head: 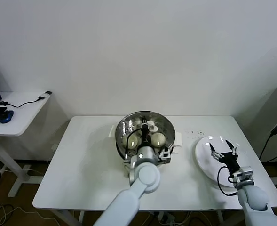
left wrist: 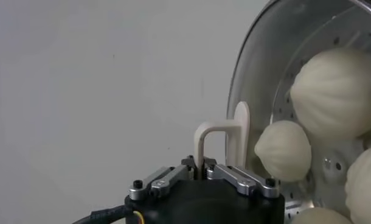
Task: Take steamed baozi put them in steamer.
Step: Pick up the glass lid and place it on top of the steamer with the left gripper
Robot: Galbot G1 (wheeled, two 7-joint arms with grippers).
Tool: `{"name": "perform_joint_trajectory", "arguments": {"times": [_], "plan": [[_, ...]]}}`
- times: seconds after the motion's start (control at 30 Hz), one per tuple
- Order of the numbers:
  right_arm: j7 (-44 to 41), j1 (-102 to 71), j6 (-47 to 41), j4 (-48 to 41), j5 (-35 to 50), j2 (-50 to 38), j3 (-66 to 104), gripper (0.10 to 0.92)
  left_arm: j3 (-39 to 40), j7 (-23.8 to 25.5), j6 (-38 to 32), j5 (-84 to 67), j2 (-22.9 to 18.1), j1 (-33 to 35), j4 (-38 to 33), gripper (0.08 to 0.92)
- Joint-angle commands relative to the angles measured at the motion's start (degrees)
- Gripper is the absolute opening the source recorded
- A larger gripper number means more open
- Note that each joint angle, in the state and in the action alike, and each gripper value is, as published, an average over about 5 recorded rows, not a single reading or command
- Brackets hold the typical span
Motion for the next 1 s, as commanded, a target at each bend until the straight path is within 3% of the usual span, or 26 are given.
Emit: {"name": "perform_joint_trajectory", "arguments": {"times": [0.03, 0.4, 0.67, 1.0], "plan": [[0.0, 0.1, 0.0, 0.1, -0.2, 0.1, 0.1, 0.823, 0.0, -0.8, 2.8, -0.5, -0.2, 0.2, 0.8, 0.147], [-0.6, 0.2, -0.1, 0.0, -0.2, 0.4, 0.4, 0.823, 0.3, -1.0, 2.6, -1.7, 0.7, 0.9, -0.2, 0.169], [-1.1, 0.1, -1.8, 0.6, 0.6, 0.3, 1.1, 0.823, 0.5, 0.3, 2.8, -2.7, 3.6, 2.6, -5.6, 0.385], [-1.2, 0.2, -2.8, 1.0, 1.2, -0.2, 1.3, 0.823, -0.4, 0.8, 2.8, -7.3, 10.5, 7.4, -17.6, 0.670]]}}
